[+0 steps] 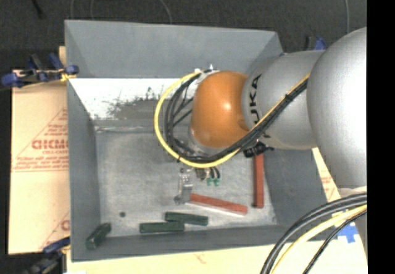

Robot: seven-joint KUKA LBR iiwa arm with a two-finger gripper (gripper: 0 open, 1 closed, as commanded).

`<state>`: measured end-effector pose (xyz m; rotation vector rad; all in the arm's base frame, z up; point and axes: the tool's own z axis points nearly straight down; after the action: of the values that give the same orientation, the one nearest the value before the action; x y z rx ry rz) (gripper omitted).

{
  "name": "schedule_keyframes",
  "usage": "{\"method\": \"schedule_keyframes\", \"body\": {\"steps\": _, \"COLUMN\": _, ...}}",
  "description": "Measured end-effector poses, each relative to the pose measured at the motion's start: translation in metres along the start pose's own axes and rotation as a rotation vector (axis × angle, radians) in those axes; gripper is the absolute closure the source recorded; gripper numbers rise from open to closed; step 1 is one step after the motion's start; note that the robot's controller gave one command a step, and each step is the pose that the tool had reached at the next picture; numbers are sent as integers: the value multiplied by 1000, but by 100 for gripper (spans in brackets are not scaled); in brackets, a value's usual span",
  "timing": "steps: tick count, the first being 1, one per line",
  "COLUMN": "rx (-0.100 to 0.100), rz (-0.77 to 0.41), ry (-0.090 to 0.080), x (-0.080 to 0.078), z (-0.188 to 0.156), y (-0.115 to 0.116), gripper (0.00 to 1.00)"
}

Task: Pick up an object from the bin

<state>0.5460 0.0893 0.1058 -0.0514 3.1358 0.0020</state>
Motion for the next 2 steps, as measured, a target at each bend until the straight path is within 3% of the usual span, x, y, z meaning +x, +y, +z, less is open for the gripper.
{"method": "schedule_keyframes", "body": {"steps": 1, "rx": 2, "rz": 19, "ry": 4, "x": 29, "z": 19, "y": -22, "gripper": 0}}
{"method": "schedule_keyframes", "body": {"steps": 2, "rx": 1, "rz": -243, "ry": 4, "x": 33, "z": 5, "y": -52, "gripper": 0}}
